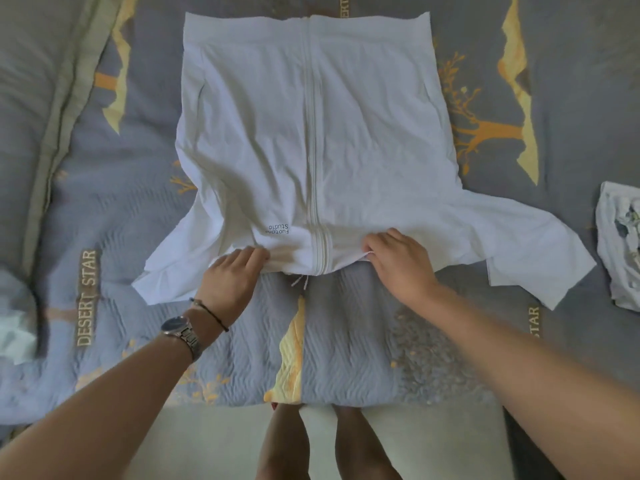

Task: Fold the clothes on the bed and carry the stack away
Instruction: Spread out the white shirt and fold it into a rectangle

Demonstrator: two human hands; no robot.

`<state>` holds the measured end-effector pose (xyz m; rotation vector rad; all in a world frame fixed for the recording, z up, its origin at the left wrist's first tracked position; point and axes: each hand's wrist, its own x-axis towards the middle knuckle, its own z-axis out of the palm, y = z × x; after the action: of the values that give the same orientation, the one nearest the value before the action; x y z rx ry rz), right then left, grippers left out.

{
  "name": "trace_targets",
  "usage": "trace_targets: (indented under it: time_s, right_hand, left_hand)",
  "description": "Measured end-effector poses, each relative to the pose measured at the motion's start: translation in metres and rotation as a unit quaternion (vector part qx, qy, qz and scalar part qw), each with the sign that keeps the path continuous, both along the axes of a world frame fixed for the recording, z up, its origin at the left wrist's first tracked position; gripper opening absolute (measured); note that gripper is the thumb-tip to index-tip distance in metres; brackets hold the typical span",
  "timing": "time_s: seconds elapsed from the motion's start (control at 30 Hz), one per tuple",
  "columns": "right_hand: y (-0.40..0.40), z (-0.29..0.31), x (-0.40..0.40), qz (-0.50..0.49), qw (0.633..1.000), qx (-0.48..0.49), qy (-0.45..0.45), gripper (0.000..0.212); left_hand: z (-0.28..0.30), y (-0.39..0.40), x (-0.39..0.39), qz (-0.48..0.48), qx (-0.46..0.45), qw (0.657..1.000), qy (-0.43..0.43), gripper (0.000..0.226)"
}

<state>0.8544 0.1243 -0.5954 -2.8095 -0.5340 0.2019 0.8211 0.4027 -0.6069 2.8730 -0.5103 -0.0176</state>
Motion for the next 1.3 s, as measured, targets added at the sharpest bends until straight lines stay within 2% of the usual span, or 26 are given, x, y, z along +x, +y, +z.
trace_targets:
  time_s: [0.13, 0.23, 0.33, 0.43, 0.57, 0.7, 0.8, 0.9, 1.03, 1.3]
  right_hand:
    - [0.005, 0.012, 0.032, -0.015, 1.000, 0.000, -0.022, 0.025]
    - [0.006, 0.006, 0.057, -0.021, 1.000, 0.013, -0.017, 0.027]
    - [0.011, -0.003, 0.077, -0.033, 0.999, 0.000, -0.012, 0.035]
    - [0.017, -0.008, 0.085, -0.011, 1.000, -0.008, 0.003, 0.032]
    - [0.015, -0.019, 0.076, 0.035, 0.996, -0.018, 0.082, 0.063]
    - [0.011, -0.029, 0.065, 0.069, 0.989, -0.080, 0.099, 0.074]
    - [0.013, -0.036, 0.064, 0.062, 0.991, -0.088, 0.076, 0.069]
    - [0.018, -0.039, 0.066, 0.042, 0.996, -0.063, 0.046, 0.067]
    - [0.019, -0.042, 0.064, 0.041, 0.997, -0.039, 0.047, 0.058]
    - [0.002, -0.017, 0.047, 0.056, 0.996, 0.045, -0.060, 0.026]
  left_hand:
    - [0.018, 0.006, 0.041, -0.004, -0.004, 1.000, -0.020, 0.031]
    - [0.025, 0.008, 0.071, -0.028, 0.004, 0.998, -0.048, 0.013]
    - [0.022, 0.008, 0.090, -0.024, 0.047, 0.998, -0.045, 0.019]
    - [0.013, 0.007, 0.098, 0.005, 0.092, 0.996, -0.011, 0.024]
    - [0.001, 0.007, 0.087, -0.045, 0.099, 0.994, 0.032, 0.065]
    - [-0.006, 0.017, 0.078, -0.100, 0.118, 0.986, 0.059, 0.075]
    - [-0.013, 0.027, 0.079, -0.133, 0.124, 0.982, 0.048, 0.075]
    - [-0.019, 0.032, 0.080, -0.144, 0.088, 0.986, -0.002, 0.054]
    - [-0.022, 0.029, 0.079, -0.134, 0.058, 0.988, -0.042, 0.040]
    - [0.001, 0.023, 0.056, -0.116, 0.060, 0.989, -0.065, 0.046]
